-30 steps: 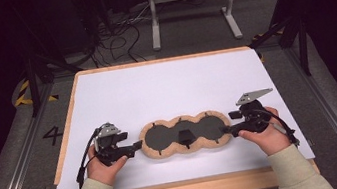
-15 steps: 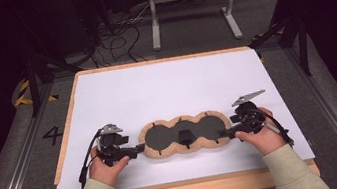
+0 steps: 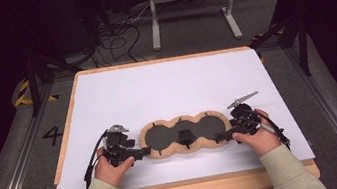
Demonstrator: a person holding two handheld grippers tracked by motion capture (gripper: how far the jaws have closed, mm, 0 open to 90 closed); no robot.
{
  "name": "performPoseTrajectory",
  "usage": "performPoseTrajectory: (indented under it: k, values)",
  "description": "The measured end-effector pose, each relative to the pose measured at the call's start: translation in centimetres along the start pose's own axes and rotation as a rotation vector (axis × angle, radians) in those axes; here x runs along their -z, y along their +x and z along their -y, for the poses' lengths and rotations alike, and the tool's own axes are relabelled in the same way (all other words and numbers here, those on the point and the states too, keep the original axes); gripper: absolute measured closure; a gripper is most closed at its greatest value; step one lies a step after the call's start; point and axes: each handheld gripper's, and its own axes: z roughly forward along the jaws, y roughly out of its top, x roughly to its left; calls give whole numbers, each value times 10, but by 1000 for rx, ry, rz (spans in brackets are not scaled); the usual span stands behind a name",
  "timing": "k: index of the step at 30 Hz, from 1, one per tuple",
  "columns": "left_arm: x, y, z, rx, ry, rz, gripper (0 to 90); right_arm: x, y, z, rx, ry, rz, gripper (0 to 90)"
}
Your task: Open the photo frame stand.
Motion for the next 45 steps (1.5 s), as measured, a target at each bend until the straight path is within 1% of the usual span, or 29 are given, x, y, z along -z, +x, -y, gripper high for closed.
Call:
performPoseTrajectory:
  k: [1,3,4,7,11,13,16,18,21,22,24,26,27,28,29,30,31,32,33,34,36,38,40,45]
  values:
    - [-1,0,-1,4,3,13,194,0,0,0,-2,2,-4,109]
    - [-2,-2,-1,5,8,22,196,-2,-1,0,-13,5,-26,103]
    - [-3,-2,-1,-2,8,15,193,-3,-1,0,-17,11,-34,94]
    - [-6,-5,-2,-2,9,34,193,-5,0,0,-22,18,-38,86]
    - [-9,-10,-4,-1,12,23,161,-4,0,0,-37,27,-40,102]
    - [-9,-9,-4,10,8,30,161,-3,-1,0,-50,27,-43,114]
    - [-8,-9,-4,35,13,52,166,-2,-1,1,-57,36,-44,110]
    - [-9,-9,-4,36,11,51,165,-2,-1,1,-61,35,-44,105]
    - [-9,-10,-5,30,14,30,162,-3,-1,1,-77,31,-44,102]
    - [-10,-12,-5,22,20,24,155,-3,0,1,-75,30,-42,100]
    - [-10,-12,-6,21,21,15,144,-3,1,1,-65,32,-35,103]
    - [-10,-13,-5,48,16,28,152,-3,1,1,-68,31,-34,118]
    - [-10,-11,-6,54,14,29,159,-2,0,1,-76,27,-37,133]
    - [-9,-10,-6,60,7,16,168,-2,-1,1,-84,26,-38,146]
    - [-9,-10,-7,75,8,19,180,-1,-1,1,-93,27,-38,159]
    - [-9,-10,-7,75,8,19,189,-1,-1,1,-93,27,-38,159]
    - [-9,-10,-7,91,11,30,189,-1,-2,1,-102,25,-38,168]
    - [-9,-10,-7,93,8,15,210,0,-2,1,-130,27,-36,217]
    - [-9,-10,-7,93,8,15,224,0,-2,1,-130,27,-36,217]
    - [-8,-11,-7,100,8,8,224,1,-2,1,-132,29,-23,231]
    - [-8,-10,-8,100,9,-3,259,1,-2,0,-141,32,-22,239]
    - [-8,-10,-8,109,5,-7,278,1,-1,-1,-148,40,-16,241]
    - [-7,-9,-8,111,2,-13,300,1,0,-2,-147,51,-11,244]
    - [-8,-10,-8,120,-5,-17,313,3,-2,-2,-168,56,-13,274]
